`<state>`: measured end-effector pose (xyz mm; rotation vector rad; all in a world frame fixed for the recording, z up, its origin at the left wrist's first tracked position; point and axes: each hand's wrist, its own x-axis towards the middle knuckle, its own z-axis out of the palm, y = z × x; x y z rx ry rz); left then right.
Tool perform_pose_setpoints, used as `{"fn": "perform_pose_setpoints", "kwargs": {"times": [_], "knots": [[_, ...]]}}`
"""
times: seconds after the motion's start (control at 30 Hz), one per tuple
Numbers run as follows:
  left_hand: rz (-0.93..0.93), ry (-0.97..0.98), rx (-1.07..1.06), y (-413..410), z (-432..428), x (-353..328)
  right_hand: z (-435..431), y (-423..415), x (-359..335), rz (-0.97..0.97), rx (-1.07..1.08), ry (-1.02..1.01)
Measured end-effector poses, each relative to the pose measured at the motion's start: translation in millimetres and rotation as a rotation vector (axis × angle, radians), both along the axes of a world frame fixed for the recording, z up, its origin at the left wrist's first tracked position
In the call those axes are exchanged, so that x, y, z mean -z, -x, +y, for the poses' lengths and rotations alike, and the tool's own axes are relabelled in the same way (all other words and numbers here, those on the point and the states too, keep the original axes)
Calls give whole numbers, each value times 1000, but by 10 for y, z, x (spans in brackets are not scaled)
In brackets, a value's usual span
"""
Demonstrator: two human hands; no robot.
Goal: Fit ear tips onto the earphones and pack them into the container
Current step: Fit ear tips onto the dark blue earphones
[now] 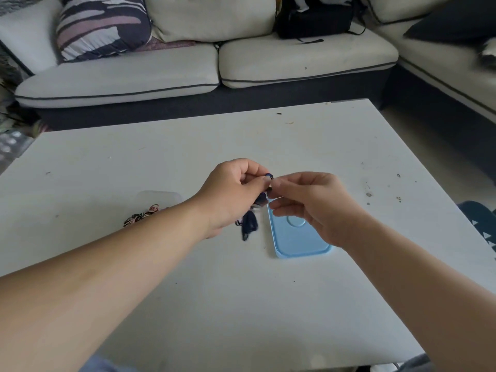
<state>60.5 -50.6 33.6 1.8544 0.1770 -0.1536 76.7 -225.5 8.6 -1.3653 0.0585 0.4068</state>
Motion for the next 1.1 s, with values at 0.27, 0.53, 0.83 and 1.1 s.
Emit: {"fn": "perform_pose_setpoints", "kwargs": {"times": [0.27,0.53,0.83,1.1], "knots": [[51,-9,25,-66,-189,74,-376,-352,418,-170,315,785],[85,20,52,-60,-174,77,-352,-581,867,-238,99,1029],[85,28,17,-18,-41,42,-280,-530,754,-280,27,1152],[40,90,-11,72,117,-38,10,-195,79,28,172,215]]}}
